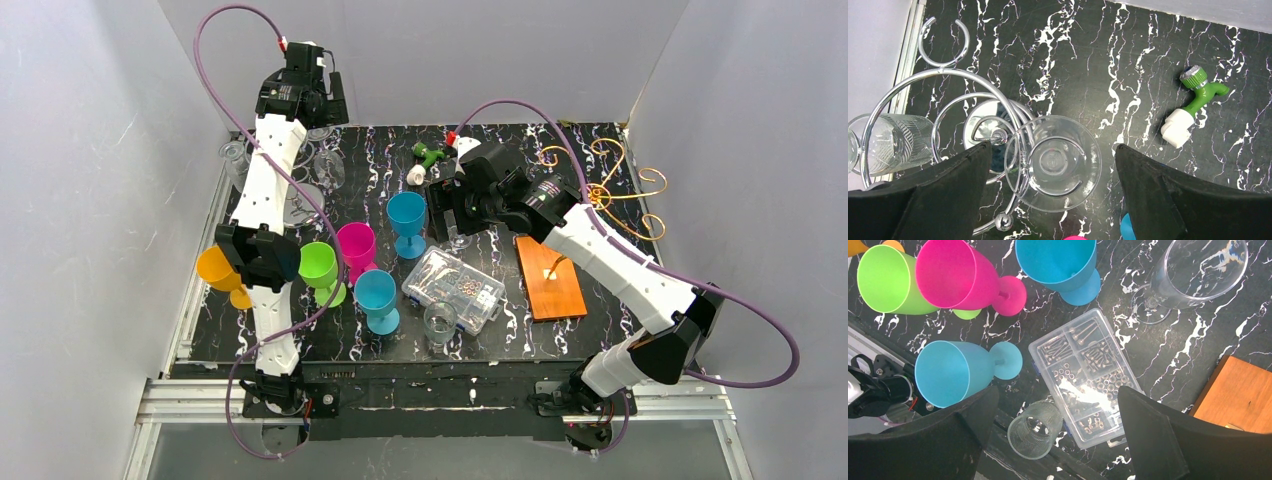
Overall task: Take the wine glass off the wine glass rack
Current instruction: Pick up the wine glass from the wine rack.
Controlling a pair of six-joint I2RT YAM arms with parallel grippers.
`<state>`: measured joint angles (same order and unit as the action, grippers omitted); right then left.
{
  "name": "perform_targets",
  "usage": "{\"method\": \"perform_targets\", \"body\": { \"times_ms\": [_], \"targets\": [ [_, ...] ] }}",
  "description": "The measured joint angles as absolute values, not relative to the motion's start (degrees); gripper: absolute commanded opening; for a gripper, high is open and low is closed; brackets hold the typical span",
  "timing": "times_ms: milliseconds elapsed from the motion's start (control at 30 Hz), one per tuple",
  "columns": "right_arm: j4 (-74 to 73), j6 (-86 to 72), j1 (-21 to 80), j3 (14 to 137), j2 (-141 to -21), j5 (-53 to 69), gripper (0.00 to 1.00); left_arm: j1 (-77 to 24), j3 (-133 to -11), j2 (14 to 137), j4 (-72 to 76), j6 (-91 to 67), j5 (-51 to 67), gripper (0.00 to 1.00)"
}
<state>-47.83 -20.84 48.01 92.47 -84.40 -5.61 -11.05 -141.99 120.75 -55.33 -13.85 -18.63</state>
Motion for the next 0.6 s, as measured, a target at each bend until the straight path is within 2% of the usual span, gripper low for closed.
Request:
{"method": "perform_targets", "body": {
  "times_ms": [200,600],
  "targets": [
    [-47.57,-20.86,48.01,92.31,-84.4,-5.61,0.98,-10.79,-141.91,120.99,-55.33,-14.37,-18.63,0.9],
    [-46.5,-21.06,48.01,92.03,-84.38,-5.61,0.98,-10.59,-141.14,121.64,-55.48,-15.11,-18.55,0.78]
  ]
}}
